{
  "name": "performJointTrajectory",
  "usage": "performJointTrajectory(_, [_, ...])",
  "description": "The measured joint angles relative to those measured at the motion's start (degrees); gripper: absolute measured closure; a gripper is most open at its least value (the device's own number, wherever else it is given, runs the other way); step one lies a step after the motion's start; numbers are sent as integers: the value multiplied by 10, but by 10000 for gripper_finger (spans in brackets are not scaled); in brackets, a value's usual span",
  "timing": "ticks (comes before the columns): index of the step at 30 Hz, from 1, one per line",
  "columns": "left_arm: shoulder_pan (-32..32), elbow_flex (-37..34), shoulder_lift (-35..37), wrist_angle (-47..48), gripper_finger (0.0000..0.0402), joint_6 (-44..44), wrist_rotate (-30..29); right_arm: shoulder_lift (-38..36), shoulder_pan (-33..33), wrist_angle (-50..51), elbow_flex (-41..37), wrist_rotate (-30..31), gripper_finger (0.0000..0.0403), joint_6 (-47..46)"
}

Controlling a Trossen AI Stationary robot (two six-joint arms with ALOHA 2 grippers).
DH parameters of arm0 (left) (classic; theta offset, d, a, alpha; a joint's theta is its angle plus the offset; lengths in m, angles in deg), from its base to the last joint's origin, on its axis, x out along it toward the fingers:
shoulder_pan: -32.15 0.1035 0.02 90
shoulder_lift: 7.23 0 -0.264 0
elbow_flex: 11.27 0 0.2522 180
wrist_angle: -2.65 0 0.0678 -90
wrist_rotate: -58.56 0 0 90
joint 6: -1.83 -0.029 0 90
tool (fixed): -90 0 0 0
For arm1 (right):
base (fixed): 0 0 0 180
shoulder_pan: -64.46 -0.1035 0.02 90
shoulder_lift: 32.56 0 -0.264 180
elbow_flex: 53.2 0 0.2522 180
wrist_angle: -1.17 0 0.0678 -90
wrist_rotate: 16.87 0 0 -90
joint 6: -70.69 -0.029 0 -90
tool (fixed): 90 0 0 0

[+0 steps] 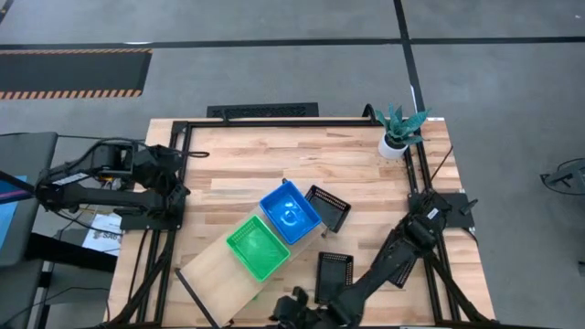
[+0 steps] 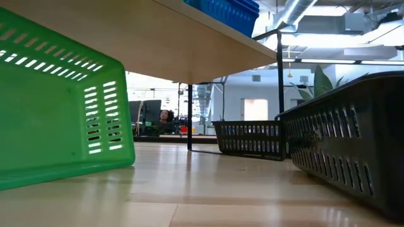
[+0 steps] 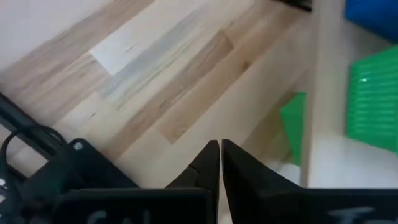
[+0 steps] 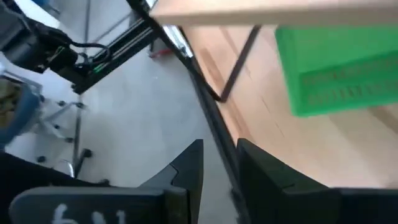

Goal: Stack baskets on shelf by color
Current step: Stack the green bin on the green bin on the shelf

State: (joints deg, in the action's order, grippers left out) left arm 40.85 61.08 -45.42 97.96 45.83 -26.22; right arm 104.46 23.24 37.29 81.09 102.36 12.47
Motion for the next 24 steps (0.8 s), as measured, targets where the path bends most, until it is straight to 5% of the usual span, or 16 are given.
performJointTrajectory(11, [0,-29,1,-5,396,-22,-16,70,27,-67,-1,4,285,9])
performJointTrajectory(14, [0,-29,1,-16,396,-36,-16,68,34,-77,0,-38,282,40])
performJointTrajectory(24, [0,-29,1,-62,396,-69,-16,68,37,-66,0,-39,205,75])
